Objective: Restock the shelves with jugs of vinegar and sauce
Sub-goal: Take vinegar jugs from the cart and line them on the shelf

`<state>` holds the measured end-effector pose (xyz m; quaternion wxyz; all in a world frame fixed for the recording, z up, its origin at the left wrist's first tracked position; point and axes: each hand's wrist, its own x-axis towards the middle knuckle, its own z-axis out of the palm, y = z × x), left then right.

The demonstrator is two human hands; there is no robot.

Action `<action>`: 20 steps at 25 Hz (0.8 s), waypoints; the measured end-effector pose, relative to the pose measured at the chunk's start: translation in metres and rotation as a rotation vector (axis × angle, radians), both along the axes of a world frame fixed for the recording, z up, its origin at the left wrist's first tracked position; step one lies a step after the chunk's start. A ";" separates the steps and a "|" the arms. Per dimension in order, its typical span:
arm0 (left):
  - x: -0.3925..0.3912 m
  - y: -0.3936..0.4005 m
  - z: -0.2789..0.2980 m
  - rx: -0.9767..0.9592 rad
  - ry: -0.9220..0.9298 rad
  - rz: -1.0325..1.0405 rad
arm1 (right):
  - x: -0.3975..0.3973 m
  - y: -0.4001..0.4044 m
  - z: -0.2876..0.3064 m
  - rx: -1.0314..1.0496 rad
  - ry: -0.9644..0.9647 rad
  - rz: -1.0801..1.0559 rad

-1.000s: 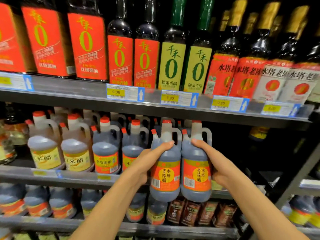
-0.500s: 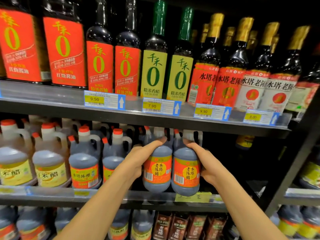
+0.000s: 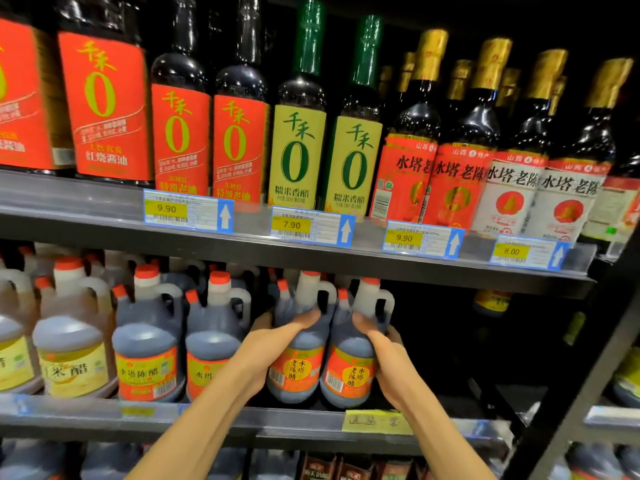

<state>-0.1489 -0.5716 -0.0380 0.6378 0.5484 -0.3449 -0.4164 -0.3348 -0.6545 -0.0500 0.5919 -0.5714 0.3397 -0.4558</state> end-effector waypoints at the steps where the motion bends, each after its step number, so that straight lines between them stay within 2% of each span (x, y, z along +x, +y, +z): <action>1: -0.002 -0.001 -0.003 0.002 0.013 0.005 | 0.000 -0.001 -0.005 -0.004 -0.002 0.001; 6: -0.006 -0.006 -0.024 0.021 0.003 0.045 | -0.003 -0.002 -0.018 -0.005 -0.009 0.032; 15: -0.019 0.011 -0.043 0.038 -0.183 0.221 | -0.010 -0.002 -0.024 0.010 -0.009 0.051; 20: -0.027 0.022 -0.046 0.031 -0.334 0.260 | -0.014 0.010 -0.034 -0.019 -0.026 -0.020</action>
